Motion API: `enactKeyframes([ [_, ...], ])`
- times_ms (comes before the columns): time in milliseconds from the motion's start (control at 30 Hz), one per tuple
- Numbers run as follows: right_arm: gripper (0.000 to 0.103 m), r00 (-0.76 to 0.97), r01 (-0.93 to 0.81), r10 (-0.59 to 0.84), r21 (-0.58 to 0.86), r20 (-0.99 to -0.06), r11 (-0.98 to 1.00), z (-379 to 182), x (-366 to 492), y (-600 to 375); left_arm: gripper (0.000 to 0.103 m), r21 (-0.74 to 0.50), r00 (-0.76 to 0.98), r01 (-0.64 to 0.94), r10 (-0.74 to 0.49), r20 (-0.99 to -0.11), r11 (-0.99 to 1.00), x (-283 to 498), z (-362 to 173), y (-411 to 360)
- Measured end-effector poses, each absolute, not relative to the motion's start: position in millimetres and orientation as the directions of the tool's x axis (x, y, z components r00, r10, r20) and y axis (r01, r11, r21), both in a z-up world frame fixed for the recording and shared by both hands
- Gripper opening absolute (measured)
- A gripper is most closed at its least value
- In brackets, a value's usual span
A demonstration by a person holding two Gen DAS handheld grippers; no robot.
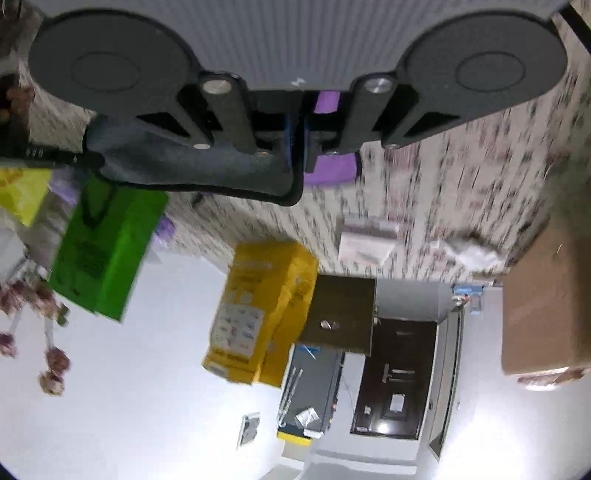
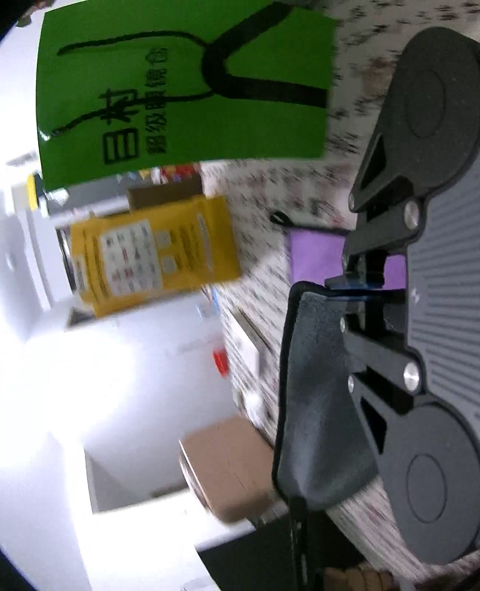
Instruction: Fold towel
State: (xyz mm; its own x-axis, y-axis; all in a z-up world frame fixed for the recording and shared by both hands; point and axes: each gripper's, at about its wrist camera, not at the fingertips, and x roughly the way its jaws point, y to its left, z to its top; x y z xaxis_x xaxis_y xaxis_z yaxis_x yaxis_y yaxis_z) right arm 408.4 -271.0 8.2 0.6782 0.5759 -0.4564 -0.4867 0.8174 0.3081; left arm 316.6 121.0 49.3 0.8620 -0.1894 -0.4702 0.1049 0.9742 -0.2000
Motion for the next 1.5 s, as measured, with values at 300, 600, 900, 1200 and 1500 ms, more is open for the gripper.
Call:
enactKeyframes([
  [300,0.026,0.526,-0.583,0.642,0.313,-0.559,0.750,-22,345,-274,0.012,-0.235,0.790,0.145,-0.256,-0.557,0.961,236,-13,114],
  [600,0.025,0.582,-0.491,0.612,0.369,-0.535,0.789,-32,365,-260,0.029,-0.307,0.779,0.064,-0.240,-0.579,0.950,269,-22,116],
  [900,0.005,0.583,-0.452,0.592,0.384,-0.556,0.805,-34,348,-267,0.005,-0.343,0.792,0.071,-0.262,-0.551,0.937,245,-17,120],
  [1200,0.005,0.578,-0.447,0.545,0.323,-0.608,0.834,-40,321,-265,0.005,-0.272,0.754,0.091,-0.245,-0.609,0.958,222,-30,107],
  [1500,0.011,0.603,-0.447,0.497,0.251,-0.624,0.858,-41,311,-258,0.025,-0.257,0.783,0.076,-0.217,-0.582,0.963,226,-27,100],
])
